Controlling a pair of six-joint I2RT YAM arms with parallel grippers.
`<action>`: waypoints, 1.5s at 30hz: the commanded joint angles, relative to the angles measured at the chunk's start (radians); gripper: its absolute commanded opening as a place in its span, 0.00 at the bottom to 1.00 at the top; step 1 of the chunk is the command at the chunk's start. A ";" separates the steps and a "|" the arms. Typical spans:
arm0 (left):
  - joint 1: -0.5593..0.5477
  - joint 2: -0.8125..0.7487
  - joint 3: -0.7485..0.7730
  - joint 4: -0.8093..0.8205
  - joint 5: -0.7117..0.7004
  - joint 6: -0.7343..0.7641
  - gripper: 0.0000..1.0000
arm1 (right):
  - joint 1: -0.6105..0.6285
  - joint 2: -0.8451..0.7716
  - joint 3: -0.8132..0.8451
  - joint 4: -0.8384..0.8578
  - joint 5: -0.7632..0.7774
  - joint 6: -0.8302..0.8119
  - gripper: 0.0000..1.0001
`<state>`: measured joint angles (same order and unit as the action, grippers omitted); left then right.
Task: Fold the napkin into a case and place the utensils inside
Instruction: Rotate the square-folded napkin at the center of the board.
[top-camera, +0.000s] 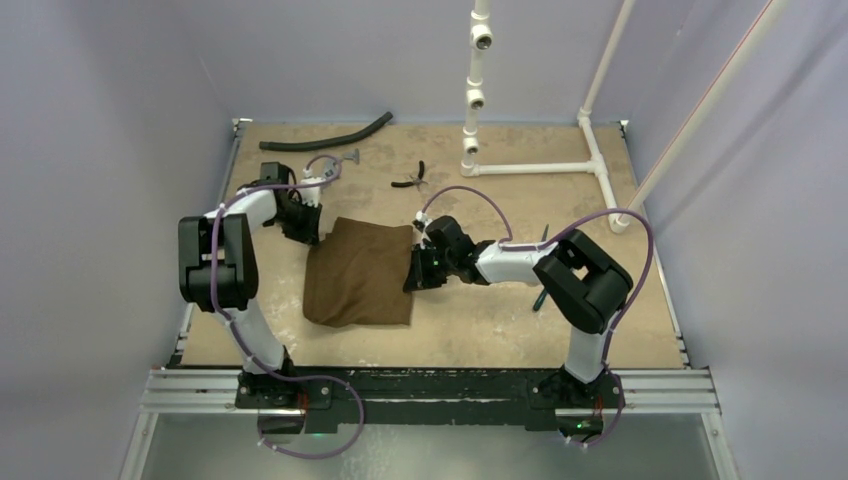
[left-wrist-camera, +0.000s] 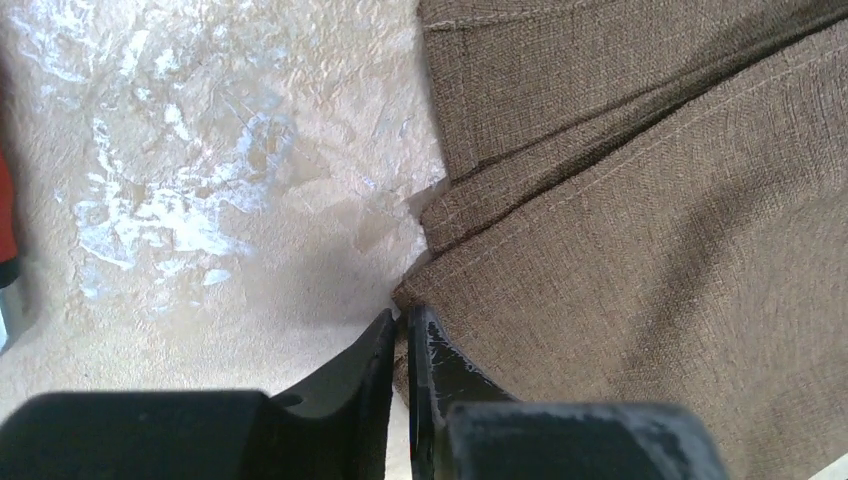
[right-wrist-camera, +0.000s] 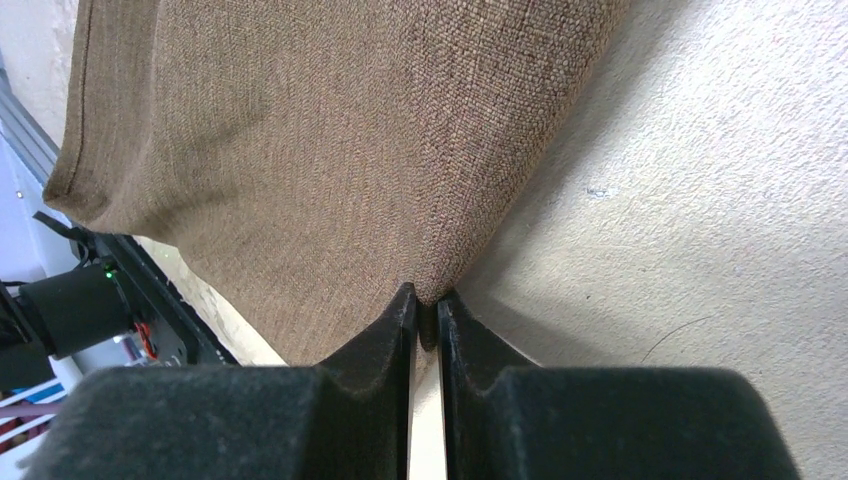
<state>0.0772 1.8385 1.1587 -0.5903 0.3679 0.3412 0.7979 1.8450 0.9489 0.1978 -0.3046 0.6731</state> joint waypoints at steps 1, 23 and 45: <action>-0.004 0.025 -0.009 -0.037 0.030 -0.013 0.13 | -0.004 0.001 0.020 -0.056 0.028 -0.022 0.14; -0.031 -0.079 0.034 -0.061 0.101 0.061 0.00 | -0.005 0.009 0.019 -0.024 0.022 -0.008 0.13; -0.050 -0.106 -0.030 -0.056 -0.096 0.013 0.72 | -0.005 -0.010 -0.022 0.038 0.045 0.031 0.24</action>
<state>0.0124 1.7546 1.1725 -0.6437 0.3283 0.3809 0.7975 1.8454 0.9466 0.2169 -0.2974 0.7002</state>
